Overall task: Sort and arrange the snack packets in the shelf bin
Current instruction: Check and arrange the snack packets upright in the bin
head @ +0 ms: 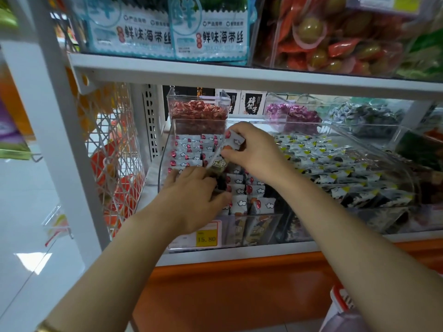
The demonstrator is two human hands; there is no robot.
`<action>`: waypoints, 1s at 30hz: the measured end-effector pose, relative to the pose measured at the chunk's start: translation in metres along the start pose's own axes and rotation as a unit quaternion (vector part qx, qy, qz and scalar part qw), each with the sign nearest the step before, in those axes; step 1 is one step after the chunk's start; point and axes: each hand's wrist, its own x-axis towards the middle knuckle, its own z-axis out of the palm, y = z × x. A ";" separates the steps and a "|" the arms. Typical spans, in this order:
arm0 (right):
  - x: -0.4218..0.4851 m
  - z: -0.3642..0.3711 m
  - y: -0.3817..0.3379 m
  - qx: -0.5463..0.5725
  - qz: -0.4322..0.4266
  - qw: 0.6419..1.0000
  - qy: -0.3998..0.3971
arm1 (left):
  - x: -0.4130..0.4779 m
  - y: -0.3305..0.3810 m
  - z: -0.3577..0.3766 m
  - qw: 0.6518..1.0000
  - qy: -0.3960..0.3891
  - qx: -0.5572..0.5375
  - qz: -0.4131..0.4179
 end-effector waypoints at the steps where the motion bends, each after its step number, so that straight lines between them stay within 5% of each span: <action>1: 0.005 -0.001 -0.002 -0.013 -0.006 1.000 -0.008 | -0.001 -0.001 -0.001 1.000 0.000 -0.006 0.003; 8: 0.018 0.015 -0.004 -0.126 -0.013 0.987 -0.103 | -0.005 -0.001 -0.004 0.999 0.010 -0.036 0.016; 15: 0.015 0.029 0.008 -0.235 -0.008 0.958 -0.166 | -0.007 -0.012 -0.011 0.989 0.124 0.077 -0.033; 30: 0.027 0.028 0.012 -0.145 -0.024 0.977 -0.153 | -0.007 -0.021 -0.006 0.994 0.089 0.033 -0.063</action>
